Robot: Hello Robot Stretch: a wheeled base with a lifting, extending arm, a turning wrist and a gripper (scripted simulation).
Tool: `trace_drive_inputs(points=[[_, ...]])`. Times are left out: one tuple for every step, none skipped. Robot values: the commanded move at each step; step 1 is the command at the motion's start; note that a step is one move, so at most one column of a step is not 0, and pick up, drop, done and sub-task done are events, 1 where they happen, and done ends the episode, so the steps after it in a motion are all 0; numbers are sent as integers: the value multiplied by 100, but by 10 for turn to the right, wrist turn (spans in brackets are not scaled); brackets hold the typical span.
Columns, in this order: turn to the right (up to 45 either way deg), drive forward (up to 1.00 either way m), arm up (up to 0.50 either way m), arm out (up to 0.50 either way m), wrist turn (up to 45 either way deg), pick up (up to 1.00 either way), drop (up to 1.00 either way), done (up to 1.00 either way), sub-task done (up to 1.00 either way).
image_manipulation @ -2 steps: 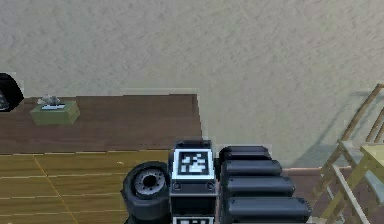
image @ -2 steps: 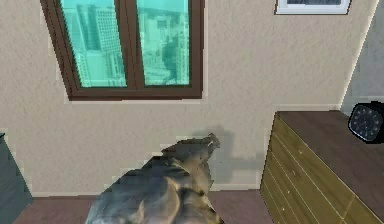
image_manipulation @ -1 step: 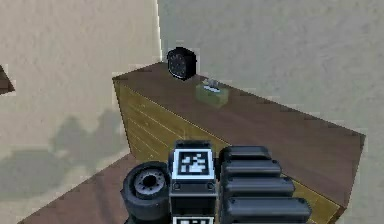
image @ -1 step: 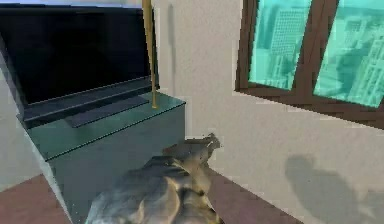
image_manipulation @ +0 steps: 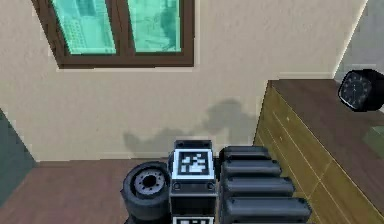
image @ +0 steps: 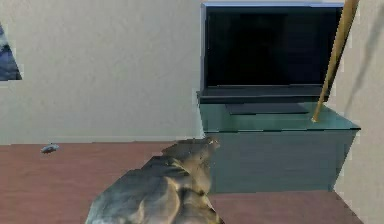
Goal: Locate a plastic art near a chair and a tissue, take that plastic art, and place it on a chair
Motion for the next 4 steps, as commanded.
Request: trace_drive_inputs(points=[[-360,0,0,0,0,0,0,0,0],[0,100,0,0,0,0,0,0,0],[-60,0,0,0,0,0,0,0,0],[0,5,0,0,0,0,0,0,0]])
